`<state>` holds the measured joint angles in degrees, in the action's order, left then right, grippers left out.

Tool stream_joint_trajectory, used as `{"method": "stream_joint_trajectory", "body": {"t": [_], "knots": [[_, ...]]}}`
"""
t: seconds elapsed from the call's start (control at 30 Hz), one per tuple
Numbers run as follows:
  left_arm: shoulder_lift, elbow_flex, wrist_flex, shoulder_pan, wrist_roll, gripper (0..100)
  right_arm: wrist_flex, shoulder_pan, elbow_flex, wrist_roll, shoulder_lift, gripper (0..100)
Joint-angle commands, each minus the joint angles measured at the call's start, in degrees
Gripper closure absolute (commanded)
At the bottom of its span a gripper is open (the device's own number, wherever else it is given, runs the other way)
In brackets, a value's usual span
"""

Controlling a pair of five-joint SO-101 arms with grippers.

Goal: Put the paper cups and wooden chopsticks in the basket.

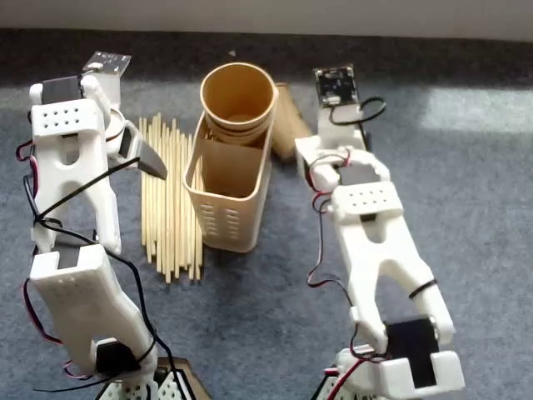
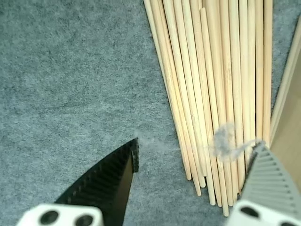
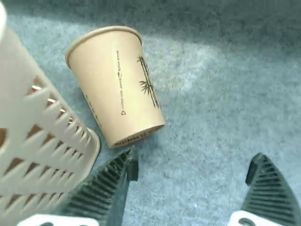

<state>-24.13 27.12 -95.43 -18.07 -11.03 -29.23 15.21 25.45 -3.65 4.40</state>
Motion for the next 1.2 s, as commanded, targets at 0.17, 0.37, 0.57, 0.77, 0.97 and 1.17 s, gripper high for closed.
{"method": "stream_joint_trajectory", "body": {"t": [0.17, 0.37, 0.57, 0.77, 0.97, 1.17], "knots": [[0.31, -2.59, 6.51, -0.75, -0.44, 65, 1.45, 1.36, -10.68, 7.03, -7.34, 64.4], [0.31, -5.14, 8.97, -0.66, -0.44, 65, 1.54, 2.33, -12.79, 7.65, -7.69, 64.4], [0.40, -4.88, 8.53, -0.66, -0.44, 65, 3.65, 5.14, -12.97, 7.56, -11.65, 64.4], [0.48, -5.14, 8.44, -1.27, -0.44, 65, 7.52, 5.85, -13.05, 7.56, -17.89, 64.5], [0.48, -5.05, 8.44, -2.07, -0.62, 65, 5.58, 4.97, -12.09, 0.35, -16.57, 64.5], [0.57, -4.79, 8.44, -2.86, -2.90, 65, -13.49, -3.47, -10.77, -1.14, -13.23, 64.5]]}}
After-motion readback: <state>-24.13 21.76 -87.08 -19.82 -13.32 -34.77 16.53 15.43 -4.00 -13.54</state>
